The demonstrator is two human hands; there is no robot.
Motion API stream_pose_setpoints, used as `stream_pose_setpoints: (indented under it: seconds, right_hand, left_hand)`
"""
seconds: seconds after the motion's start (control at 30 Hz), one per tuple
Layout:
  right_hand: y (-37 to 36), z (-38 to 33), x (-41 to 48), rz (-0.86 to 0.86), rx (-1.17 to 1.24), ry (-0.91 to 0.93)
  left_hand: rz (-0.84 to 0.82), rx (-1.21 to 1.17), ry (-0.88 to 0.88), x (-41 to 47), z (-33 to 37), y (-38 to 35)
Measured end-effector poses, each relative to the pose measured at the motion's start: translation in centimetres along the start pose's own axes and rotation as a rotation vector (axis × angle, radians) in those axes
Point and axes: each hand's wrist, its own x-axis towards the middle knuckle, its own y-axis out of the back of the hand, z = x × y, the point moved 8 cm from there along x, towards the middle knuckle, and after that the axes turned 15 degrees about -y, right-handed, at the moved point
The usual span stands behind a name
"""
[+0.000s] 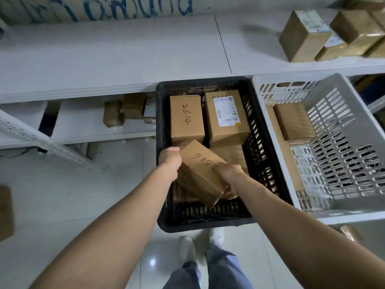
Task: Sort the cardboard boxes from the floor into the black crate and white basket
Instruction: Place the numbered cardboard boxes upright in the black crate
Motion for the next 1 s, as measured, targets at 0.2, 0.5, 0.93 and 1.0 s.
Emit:
stream_pose_setpoints:
  seconds: [0.2, 0.5, 0.93, 1.0]
  right_hand:
    - [1.1, -0.5, 1.1, 0.082, -0.340, -0.019]
    - [-1.9, -0.7, 1.3, -0.189, -0.309, 0.027]
    - [-2.5, -5.3, 0.6, -0.189, -0.030, 0.133]
    - [-2.3, -5.3, 0.8, -0.192, -0.006, 0.133]
  left_hand:
    - [0.060, 0.044, -0.081, -0.3, 0.7, 0.0]
    - [0.093, 0.060, 0.091, -2.3, -1.1, -0.5]
    - [-0.002, 0.018, 0.008, -0.5, 0.9, -0.6]
    - [-0.011, 0.009, 0.016, -0.5, 1.0, -0.6]
